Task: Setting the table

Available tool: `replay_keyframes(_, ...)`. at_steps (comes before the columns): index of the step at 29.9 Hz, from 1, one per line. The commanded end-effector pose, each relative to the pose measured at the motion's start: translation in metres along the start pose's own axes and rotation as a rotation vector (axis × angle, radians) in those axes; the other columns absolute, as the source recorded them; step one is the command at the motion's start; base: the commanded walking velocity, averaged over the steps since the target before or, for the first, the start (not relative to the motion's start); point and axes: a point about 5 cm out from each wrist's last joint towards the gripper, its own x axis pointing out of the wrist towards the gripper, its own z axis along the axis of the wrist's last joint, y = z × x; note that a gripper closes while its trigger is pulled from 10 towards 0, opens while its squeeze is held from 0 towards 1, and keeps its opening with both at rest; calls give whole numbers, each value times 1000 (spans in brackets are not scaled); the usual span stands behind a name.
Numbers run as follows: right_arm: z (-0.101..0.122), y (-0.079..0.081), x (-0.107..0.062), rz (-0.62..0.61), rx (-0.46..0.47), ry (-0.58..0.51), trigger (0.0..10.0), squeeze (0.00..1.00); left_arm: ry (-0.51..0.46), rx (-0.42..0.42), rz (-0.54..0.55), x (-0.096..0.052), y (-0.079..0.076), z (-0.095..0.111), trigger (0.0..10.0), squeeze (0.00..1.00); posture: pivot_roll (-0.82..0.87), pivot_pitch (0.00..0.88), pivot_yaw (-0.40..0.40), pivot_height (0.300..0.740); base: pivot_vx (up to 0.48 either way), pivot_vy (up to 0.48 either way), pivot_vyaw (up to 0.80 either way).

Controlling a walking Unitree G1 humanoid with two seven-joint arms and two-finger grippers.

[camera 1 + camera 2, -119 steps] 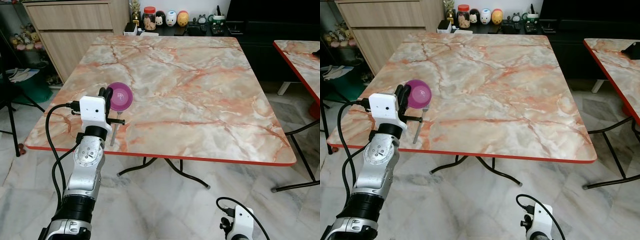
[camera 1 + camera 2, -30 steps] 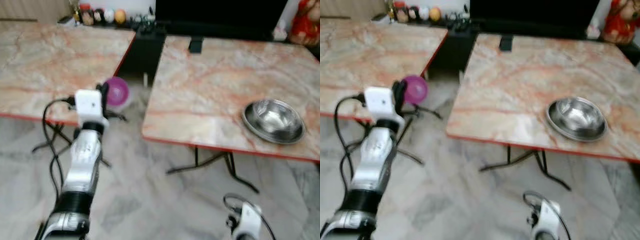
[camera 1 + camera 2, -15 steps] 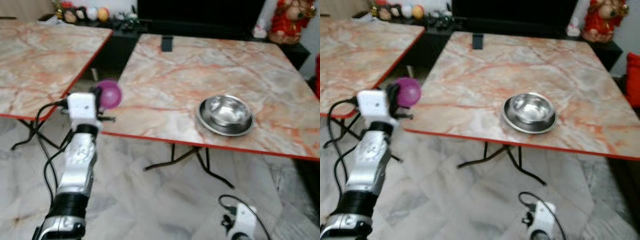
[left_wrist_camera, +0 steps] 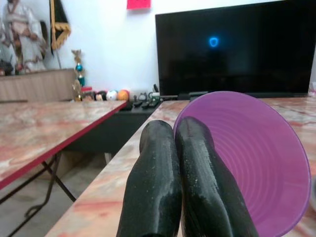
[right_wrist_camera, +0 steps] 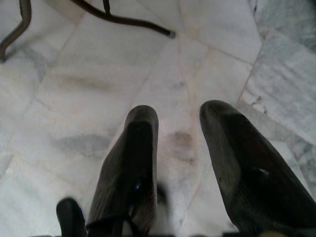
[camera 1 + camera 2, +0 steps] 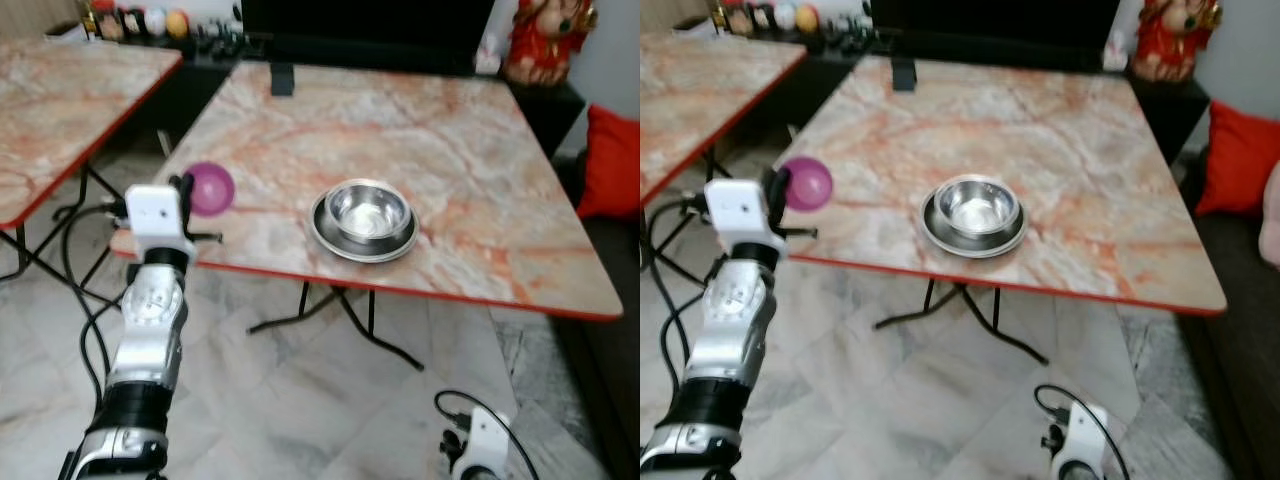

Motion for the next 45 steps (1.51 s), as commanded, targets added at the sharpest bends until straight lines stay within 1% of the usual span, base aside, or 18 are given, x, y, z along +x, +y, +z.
replay_keyframes(1,1,-10,0,-24,4,-1,10000,0,-1,-17,-5,0,-6,1,10000,0,27,48,-13,740,0,0,0)
replay_keyframes(4,0,-10,0,-24,2,0,10000,0,-1,-33,9,0,-3,1,10000,0,29,48,-16,740,0,0,0)
replay_keyframes(10,1,-7,0,-14,-1,-1,10000,0,8,-32,19,-1,1,-1,10000,0,37,50,-21,740,0,0,0)
replay_keyframes(19,1,-6,0,-13,-4,1,10000,0,20,-50,15,0,2,-1,10000,0,35,50,-19,740,0,0,0)
replay_keyframes(22,1,-7,0,-17,1,3,10000,0,28,-70,25,1,3,-2,10000,0,34,49,-18,740,0,0,0)
replay_keyframes(25,1,-7,0,-17,5,6,10000,0,29,-68,22,1,3,-2,10000,0,34,49,-19,740,0,0,0)
replay_keyframes(29,3,-7,1,-9,7,-3,10000,0,31,-67,21,2,3,-2,10000,0,34,48,-19,740,0,0,-788)
replay_keyframes(32,3,-7,1,-13,12,-9,10000,0,31,-71,19,2,3,-2,10000,0,34,47,-20,740,0,0,0)
replay_keyframes(45,4,-6,1,-9,7,-9,10000,0,19,-75,27,4,4,1,10000,0,36,48,-22,740,185,0,0)
